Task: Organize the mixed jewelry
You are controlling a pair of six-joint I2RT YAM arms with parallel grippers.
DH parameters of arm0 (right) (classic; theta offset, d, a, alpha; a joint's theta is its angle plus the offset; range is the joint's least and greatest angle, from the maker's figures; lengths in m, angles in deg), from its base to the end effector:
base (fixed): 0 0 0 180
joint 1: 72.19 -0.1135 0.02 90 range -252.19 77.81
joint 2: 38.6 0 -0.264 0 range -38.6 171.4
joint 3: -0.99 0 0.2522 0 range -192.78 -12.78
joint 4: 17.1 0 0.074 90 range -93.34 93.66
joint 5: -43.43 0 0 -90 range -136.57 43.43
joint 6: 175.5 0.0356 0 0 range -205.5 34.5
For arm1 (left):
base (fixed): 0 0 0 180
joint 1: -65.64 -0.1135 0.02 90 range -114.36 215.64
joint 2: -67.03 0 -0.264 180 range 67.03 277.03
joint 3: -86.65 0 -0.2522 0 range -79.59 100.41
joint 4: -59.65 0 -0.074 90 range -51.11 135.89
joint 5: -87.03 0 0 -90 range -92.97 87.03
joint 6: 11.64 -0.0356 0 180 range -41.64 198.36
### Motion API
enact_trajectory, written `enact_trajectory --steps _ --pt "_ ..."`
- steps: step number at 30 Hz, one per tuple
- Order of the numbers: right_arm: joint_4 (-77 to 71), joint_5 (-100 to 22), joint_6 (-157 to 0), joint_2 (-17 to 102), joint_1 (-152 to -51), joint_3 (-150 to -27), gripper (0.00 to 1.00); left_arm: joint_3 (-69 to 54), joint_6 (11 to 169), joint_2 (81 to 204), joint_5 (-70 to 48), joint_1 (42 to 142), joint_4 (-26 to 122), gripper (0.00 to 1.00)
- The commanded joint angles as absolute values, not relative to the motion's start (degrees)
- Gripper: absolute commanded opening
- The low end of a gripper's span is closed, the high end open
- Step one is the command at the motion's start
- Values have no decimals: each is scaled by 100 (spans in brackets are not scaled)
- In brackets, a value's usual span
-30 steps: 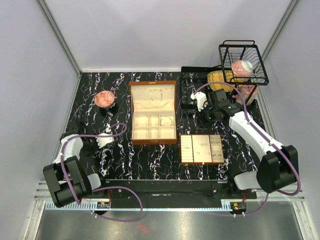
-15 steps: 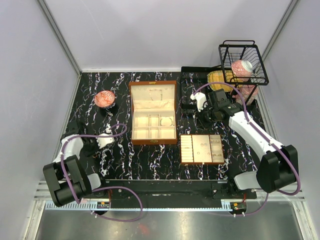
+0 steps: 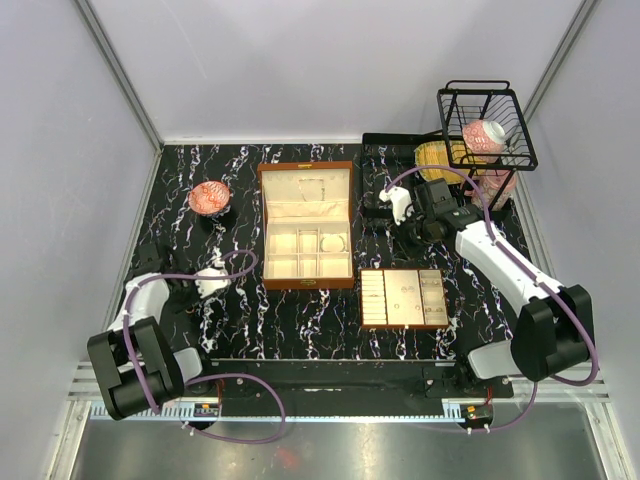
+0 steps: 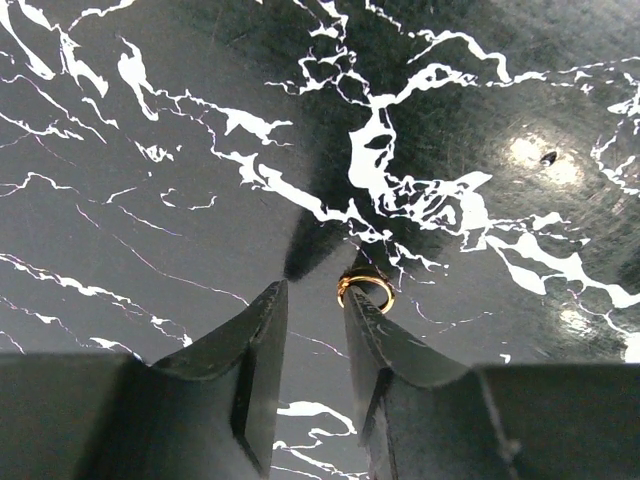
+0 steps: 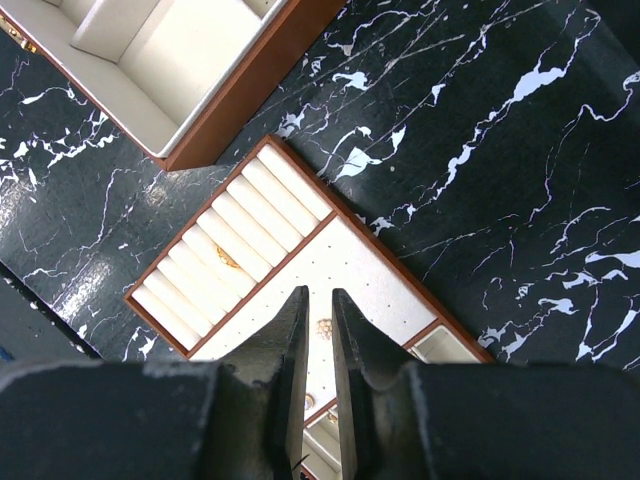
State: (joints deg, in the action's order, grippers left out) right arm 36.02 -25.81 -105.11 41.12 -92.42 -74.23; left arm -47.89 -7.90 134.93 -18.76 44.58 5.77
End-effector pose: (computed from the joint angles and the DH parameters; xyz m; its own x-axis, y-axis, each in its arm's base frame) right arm 0.2600 0.1093 0.2629 -0.5782 -0.5475 -0.6049 -0.7383 0.6667 0.1022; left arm 0.1709 0.0554 0.1566 -0.3443 0.8964 -0.2793 0.8862 0.4085 0.2187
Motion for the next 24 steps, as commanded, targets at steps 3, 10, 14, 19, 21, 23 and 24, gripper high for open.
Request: enact_trajectory --steps 3,10,14,19,21,23,24 --pt "3630 -2389 -10571 4182 -9214 -7614 20 -5112 -541 13620 -1852 4542 704 29" --pt "3700 -2424 -10545 4200 -9214 -7685 20 -4901 92 13892 -1861 4858 731 17" --pt "3806 -2450 -10527 4200 -9214 -7764 20 -4778 496 13928 -1993 5069 757 12" --pt "3894 -2477 -10492 4244 -9214 -7878 20 -4628 769 13893 -2195 5263 757 0" --pt "3929 -2521 -10483 4287 -9214 -7940 20 -4611 831 13901 -2160 5316 757 0" --pt "3964 -2556 -10474 4323 -9214 -7983 20 -4584 866 13901 -2142 5342 757 0" --pt "3973 -2573 -10466 4340 -9223 -7992 20 -4576 875 13901 -2142 5342 757 0"
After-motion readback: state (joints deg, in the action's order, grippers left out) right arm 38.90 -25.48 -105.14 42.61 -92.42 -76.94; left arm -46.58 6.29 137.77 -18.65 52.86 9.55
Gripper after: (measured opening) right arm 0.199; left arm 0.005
